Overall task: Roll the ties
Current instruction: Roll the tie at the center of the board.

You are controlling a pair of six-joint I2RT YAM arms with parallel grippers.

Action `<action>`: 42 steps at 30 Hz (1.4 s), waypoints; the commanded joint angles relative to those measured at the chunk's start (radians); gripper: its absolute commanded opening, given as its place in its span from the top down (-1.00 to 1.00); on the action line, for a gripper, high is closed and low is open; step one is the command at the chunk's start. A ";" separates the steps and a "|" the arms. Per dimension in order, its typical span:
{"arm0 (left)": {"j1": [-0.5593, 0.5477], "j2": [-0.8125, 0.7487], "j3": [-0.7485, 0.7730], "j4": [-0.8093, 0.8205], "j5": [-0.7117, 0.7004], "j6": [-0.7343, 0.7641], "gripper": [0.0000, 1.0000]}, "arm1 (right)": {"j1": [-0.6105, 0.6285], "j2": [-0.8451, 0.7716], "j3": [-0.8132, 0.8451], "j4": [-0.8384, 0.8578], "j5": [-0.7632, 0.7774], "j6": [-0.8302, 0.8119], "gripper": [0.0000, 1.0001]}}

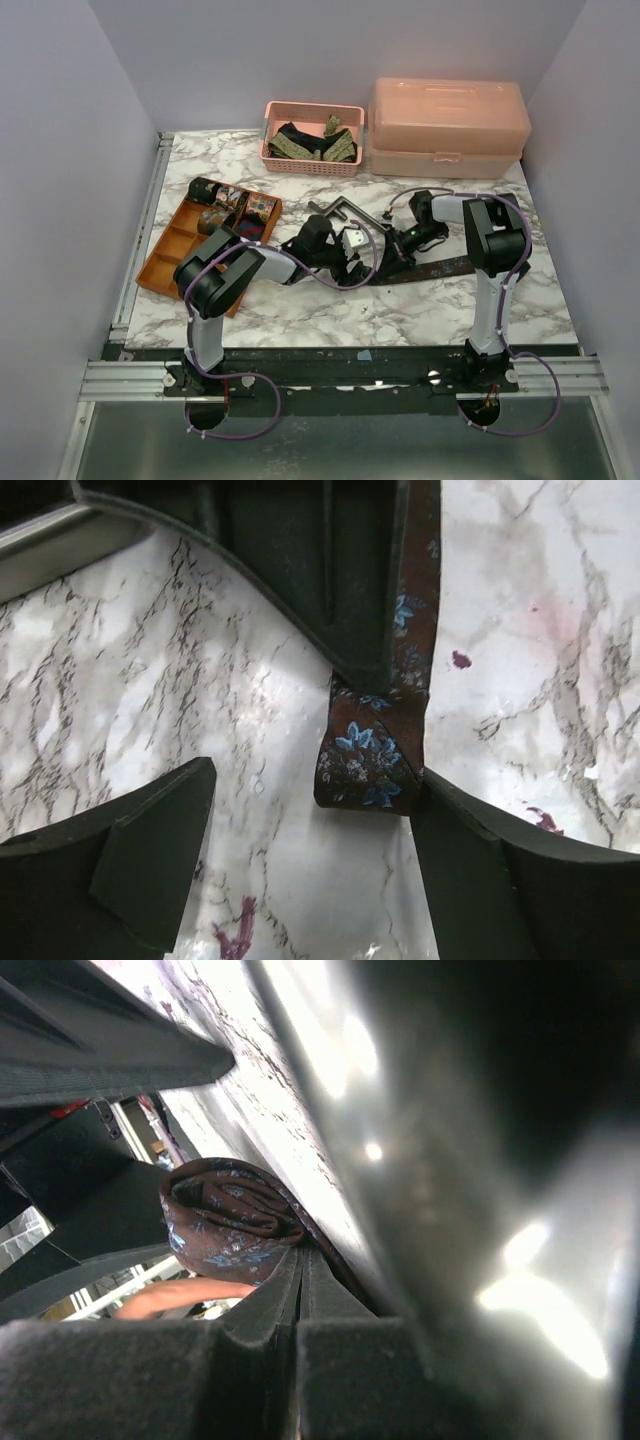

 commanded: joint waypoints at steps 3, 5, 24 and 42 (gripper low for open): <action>-0.027 0.089 -0.030 0.161 0.131 -0.103 -0.43 | 0.007 0.083 -0.010 0.052 0.326 0.009 0.99; -0.048 0.098 -0.059 0.210 0.140 -0.098 -0.43 | 0.007 0.084 -0.005 0.049 0.326 0.014 0.99; -0.089 0.084 0.074 -0.250 -0.139 0.068 0.49 | 0.003 -0.066 0.039 -0.037 0.194 -0.015 0.64; -0.126 0.147 0.240 -0.573 -0.242 0.156 0.45 | -0.018 -0.081 0.033 -0.031 -0.045 0.011 -0.06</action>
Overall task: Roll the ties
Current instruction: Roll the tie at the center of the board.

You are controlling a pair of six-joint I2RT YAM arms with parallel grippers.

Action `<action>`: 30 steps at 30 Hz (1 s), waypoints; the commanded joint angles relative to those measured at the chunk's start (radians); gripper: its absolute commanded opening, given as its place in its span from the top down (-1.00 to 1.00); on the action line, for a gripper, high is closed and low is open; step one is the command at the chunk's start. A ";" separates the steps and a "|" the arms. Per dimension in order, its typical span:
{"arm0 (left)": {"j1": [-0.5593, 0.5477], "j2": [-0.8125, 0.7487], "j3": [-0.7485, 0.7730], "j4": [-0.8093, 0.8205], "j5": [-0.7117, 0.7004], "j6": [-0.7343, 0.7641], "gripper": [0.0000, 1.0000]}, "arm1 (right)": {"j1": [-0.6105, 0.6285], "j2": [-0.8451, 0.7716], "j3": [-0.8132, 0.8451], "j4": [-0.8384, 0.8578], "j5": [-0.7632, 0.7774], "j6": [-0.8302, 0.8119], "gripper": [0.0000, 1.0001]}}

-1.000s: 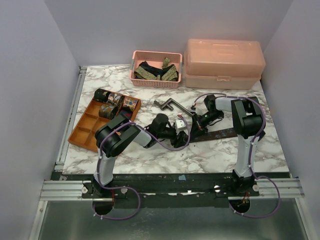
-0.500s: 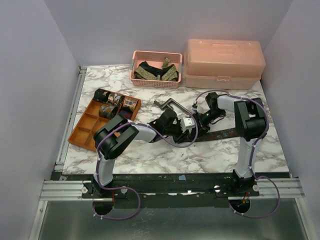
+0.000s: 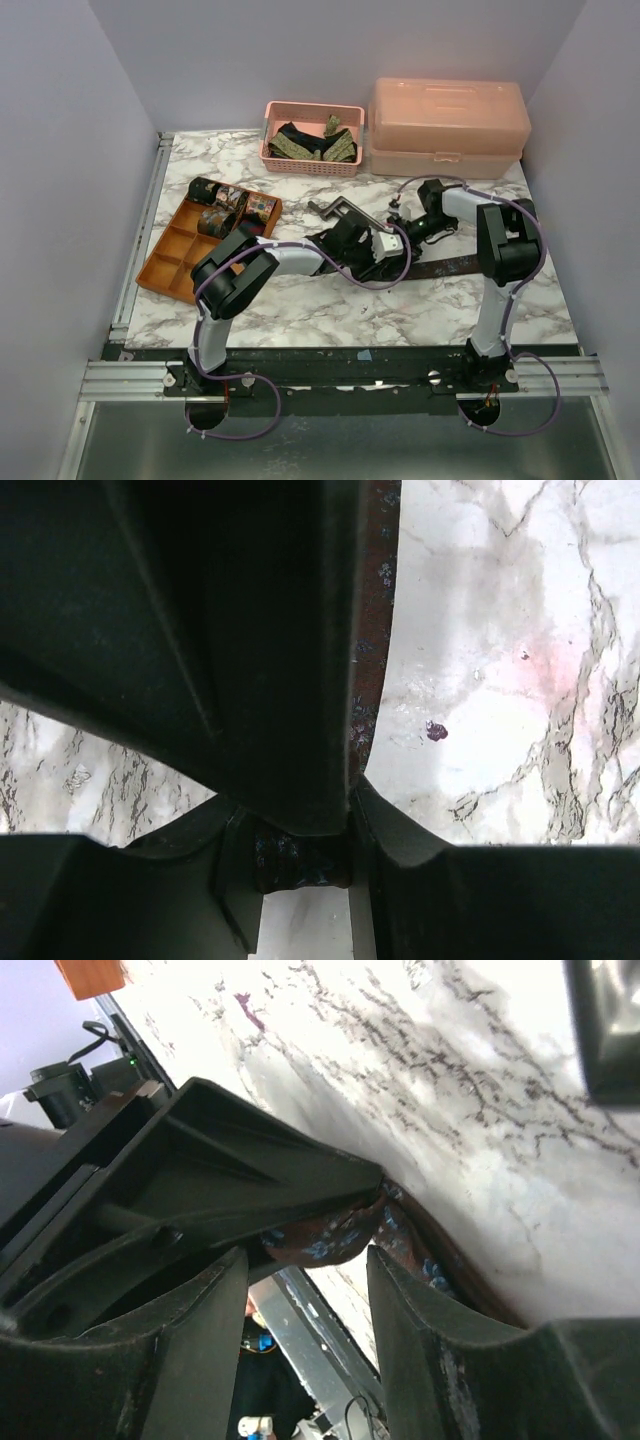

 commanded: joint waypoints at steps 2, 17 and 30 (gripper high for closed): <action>-0.003 0.062 -0.041 -0.216 -0.105 0.068 0.44 | 0.009 0.065 -0.001 0.066 -0.037 0.024 0.09; 0.057 -0.012 -0.077 -0.116 -0.019 0.046 -0.54 | -0.001 0.074 -0.065 0.114 0.214 -0.027 0.99; 0.112 -0.479 -0.472 0.422 0.011 -0.132 -0.96 | -0.001 0.073 -0.087 0.159 0.377 -0.066 0.99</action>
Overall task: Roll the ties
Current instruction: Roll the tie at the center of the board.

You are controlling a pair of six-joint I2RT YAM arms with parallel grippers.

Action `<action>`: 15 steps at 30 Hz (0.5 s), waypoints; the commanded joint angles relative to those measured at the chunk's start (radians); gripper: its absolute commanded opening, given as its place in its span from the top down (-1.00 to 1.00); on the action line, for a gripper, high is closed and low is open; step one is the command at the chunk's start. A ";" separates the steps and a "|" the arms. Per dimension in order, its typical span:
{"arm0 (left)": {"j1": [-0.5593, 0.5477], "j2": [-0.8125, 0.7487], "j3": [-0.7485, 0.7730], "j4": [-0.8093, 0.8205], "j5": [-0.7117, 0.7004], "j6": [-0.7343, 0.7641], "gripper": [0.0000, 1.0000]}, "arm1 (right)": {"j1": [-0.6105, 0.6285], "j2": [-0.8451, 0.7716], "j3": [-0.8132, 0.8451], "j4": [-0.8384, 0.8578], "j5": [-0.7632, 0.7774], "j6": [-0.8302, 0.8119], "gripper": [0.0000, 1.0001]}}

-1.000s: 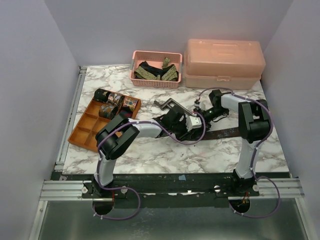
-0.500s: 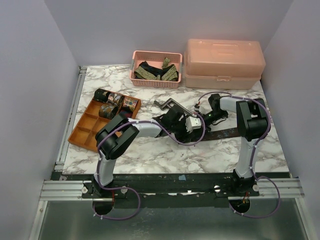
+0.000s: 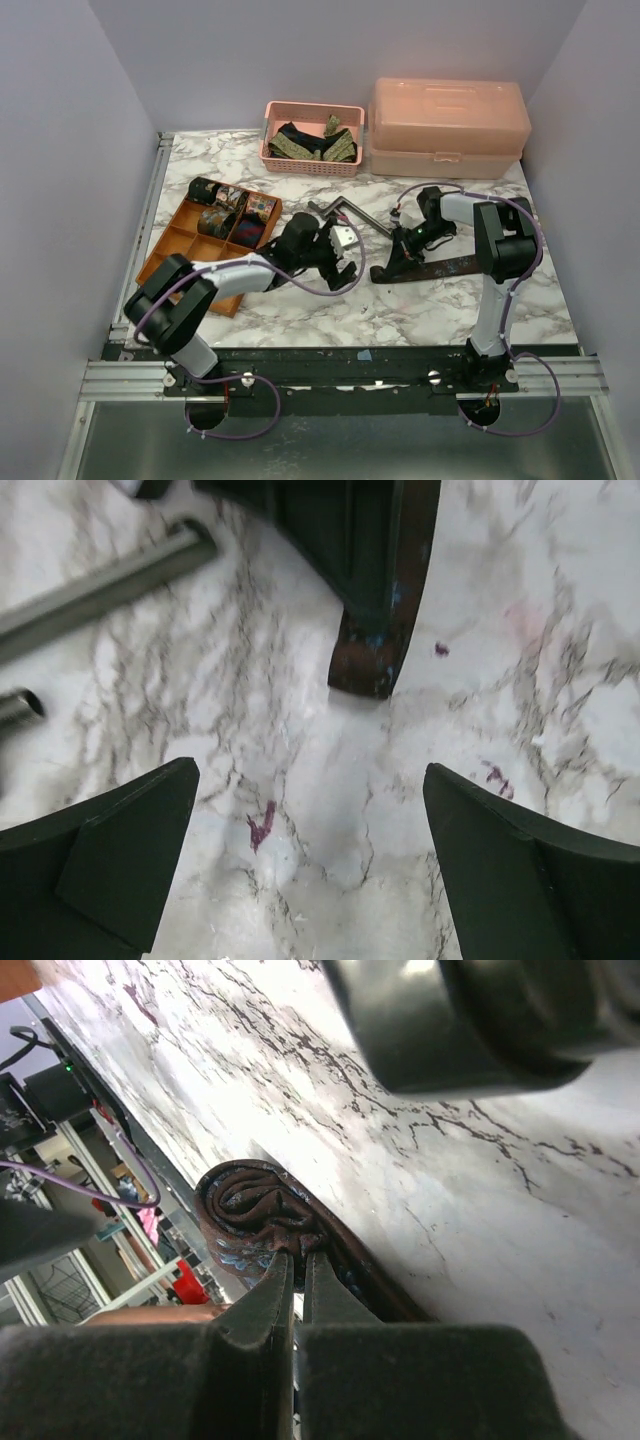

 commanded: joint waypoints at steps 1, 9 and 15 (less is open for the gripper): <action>-0.005 -0.137 -0.172 0.356 -0.006 -0.142 -0.97 | -0.002 0.031 -0.038 0.096 0.264 -0.079 0.99; -0.029 0.038 -0.133 0.489 0.106 -0.187 -0.97 | 0.002 0.064 -0.035 0.079 0.178 -0.101 0.99; -0.060 0.217 -0.088 0.660 0.054 -0.154 -0.97 | 0.010 0.093 -0.013 0.051 0.142 -0.111 0.99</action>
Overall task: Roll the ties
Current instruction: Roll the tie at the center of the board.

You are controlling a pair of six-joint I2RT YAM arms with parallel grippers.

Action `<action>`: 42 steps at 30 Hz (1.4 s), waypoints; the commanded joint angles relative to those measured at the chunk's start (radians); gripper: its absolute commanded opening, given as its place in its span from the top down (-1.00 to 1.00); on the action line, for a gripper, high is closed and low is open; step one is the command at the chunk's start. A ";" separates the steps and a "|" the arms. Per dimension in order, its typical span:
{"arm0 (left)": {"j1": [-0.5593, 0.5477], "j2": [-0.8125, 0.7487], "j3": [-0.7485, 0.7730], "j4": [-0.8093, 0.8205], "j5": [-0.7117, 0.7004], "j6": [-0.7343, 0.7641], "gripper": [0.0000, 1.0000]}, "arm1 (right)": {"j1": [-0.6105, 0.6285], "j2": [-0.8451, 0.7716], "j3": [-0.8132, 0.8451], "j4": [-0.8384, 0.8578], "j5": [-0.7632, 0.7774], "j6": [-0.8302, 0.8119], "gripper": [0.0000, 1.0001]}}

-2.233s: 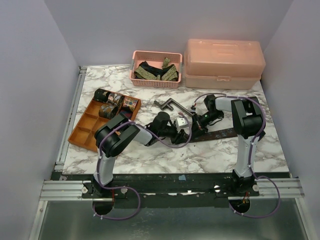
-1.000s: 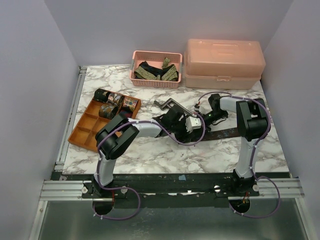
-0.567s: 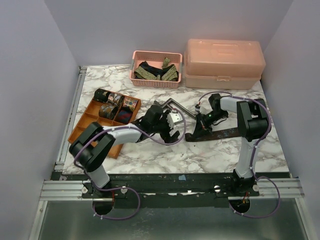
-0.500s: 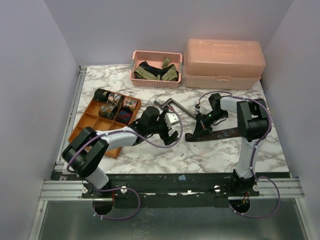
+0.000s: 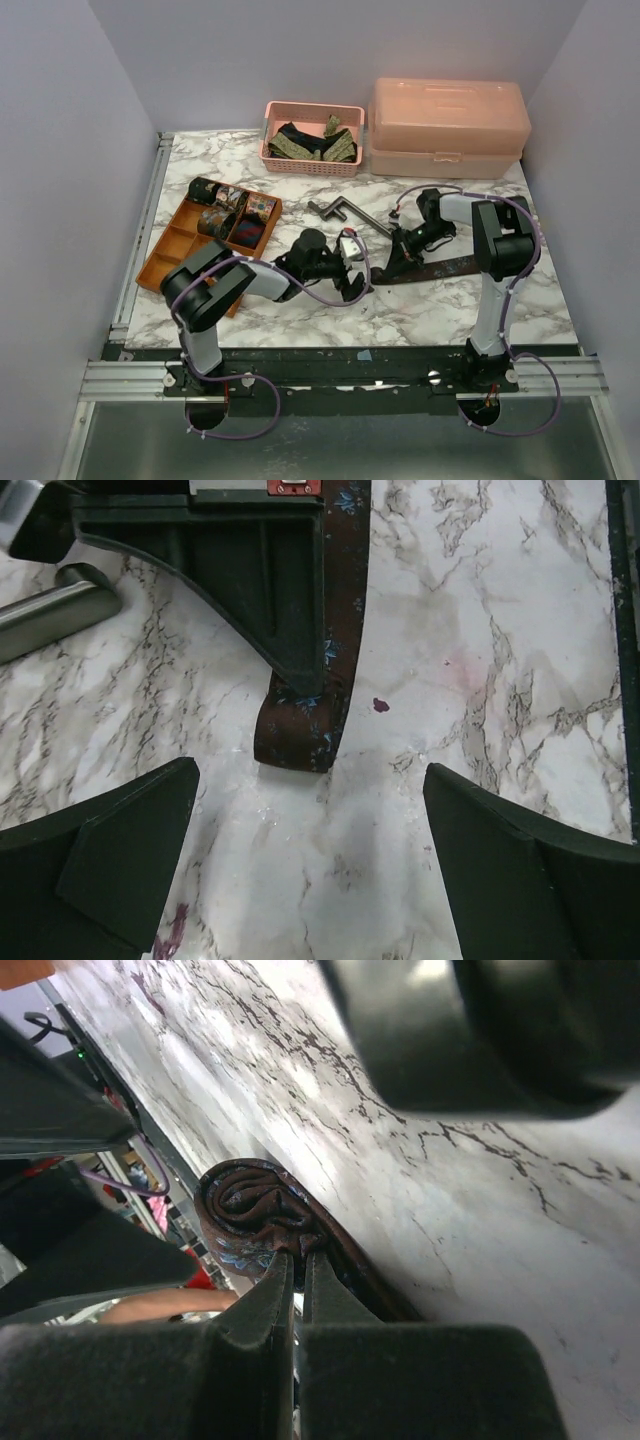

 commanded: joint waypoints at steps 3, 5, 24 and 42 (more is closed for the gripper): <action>-0.026 0.199 0.046 0.305 -0.002 0.031 -0.97 | 0.011 0.084 -0.015 0.062 0.167 -0.072 0.99; -0.026 0.261 0.045 0.397 0.015 0.032 -0.92 | 0.010 0.093 -0.009 0.057 0.166 -0.065 0.99; -0.045 0.276 0.052 0.161 -0.017 0.154 0.63 | 0.011 0.051 0.027 0.053 0.124 -0.031 0.52; -0.040 0.168 0.266 -0.634 -0.128 0.309 0.69 | 0.026 -0.041 0.052 -0.031 -0.118 0.005 -0.15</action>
